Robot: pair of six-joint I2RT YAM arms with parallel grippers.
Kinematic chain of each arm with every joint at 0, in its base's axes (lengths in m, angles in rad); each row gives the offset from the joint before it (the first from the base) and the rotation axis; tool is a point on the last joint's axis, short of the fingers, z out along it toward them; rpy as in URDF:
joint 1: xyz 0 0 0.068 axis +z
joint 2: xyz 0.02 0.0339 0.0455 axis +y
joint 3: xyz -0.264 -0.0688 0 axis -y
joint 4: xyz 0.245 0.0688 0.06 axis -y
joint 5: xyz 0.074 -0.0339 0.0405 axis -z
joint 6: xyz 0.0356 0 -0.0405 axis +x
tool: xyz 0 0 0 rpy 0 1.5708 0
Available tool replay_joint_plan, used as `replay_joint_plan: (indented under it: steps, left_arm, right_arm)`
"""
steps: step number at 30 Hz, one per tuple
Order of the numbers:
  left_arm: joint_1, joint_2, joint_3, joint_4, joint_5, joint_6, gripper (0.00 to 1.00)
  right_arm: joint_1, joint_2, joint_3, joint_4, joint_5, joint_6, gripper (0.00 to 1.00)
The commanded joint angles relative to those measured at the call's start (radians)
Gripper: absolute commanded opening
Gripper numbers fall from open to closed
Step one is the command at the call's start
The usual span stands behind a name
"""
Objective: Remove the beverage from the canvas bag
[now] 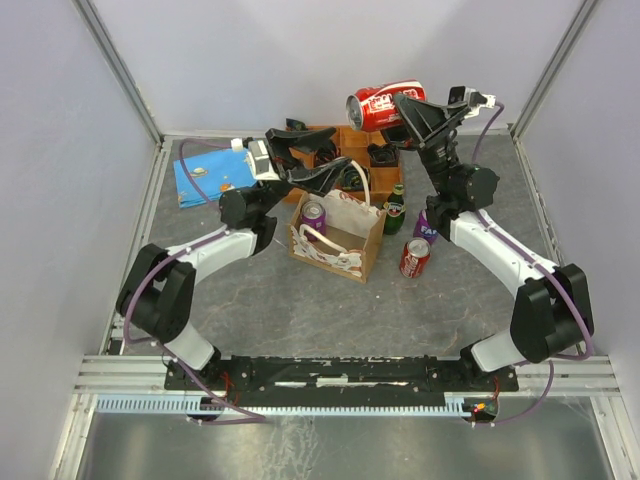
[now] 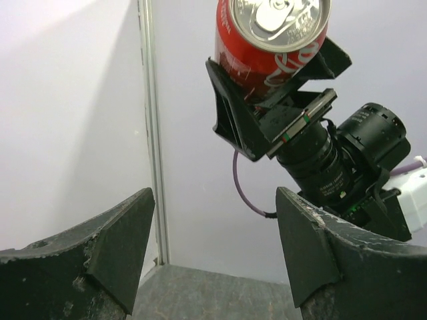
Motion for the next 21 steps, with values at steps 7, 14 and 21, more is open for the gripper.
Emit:
replay_joint_plan:
  steps: [7,14,21]
  left_arm:
    - [-0.05,0.039,0.12,0.128,0.06,0.101,0.81]
    - [-0.061,0.047,0.173,0.111,0.059,0.142,0.81]
    - [-0.062,0.069,0.24,0.108,0.055,0.144,0.81]
  right_arm:
    - [0.014,-0.037,0.04,0.139,0.003,0.042,0.0]
    - [0.021,-0.014,0.036,0.14,-0.008,0.054,0.0]
    - [0.033,-0.007,0.03,0.138,-0.019,0.063,0.0]
